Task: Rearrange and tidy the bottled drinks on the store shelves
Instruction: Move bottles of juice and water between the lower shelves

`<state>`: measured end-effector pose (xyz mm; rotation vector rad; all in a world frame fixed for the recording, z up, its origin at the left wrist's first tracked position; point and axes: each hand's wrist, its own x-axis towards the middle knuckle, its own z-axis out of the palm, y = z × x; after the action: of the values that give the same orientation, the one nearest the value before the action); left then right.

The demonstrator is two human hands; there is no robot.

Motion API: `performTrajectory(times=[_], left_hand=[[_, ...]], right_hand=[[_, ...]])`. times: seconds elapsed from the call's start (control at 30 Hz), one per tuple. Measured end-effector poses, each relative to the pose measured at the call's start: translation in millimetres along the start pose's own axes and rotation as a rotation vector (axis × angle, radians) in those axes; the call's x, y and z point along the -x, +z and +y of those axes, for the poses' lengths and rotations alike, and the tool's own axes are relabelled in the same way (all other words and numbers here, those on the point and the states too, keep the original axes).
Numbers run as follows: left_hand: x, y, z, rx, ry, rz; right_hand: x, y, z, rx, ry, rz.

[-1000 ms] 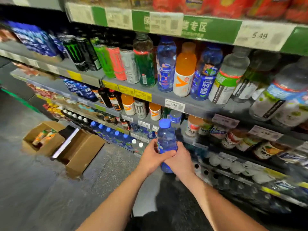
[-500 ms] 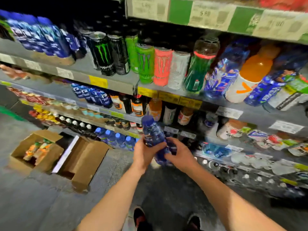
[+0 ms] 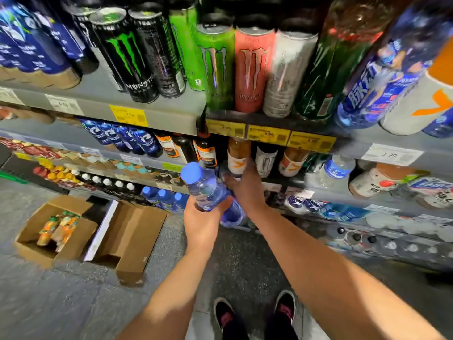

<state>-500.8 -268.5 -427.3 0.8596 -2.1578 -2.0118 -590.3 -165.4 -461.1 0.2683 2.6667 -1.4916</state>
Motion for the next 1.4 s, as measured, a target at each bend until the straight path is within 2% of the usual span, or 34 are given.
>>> performTrajectory(times=[0.13,0.3,0.4,0.63,0.7,0.83,1.03,1.4], left_hand=[[-14,-16,-9,0.08,0.024,-0.01],[-29,-30,-20,0.133,0.073,-0.013],[-35,-34,-23,0.148,0.088,-0.036],[-48,-32,-27,0.115,-0.013,-0.04],[-53,-26,-28,0.087,-0.036,-0.046],[-68,-2,-26,-0.041,0.007,-0.069],[-100,48,-14,-0.113,0.04,-0.125],[-109,93,3,-0.049,0.157,0.03]], right_hand=[[-25,30,-6,-0.03,0.121,0.233],[-49,50,-2,0.008,0.205,0.335],[-56,54,0,0.017,0.186,0.379],[-34,35,7,-0.014,0.067,0.344],[-14,23,8,-0.074,0.091,0.306],[36,-3,20,-0.231,0.227,0.252],[87,-39,48,-0.276,0.275,0.261],[100,-55,66,-0.336,0.251,0.233]])
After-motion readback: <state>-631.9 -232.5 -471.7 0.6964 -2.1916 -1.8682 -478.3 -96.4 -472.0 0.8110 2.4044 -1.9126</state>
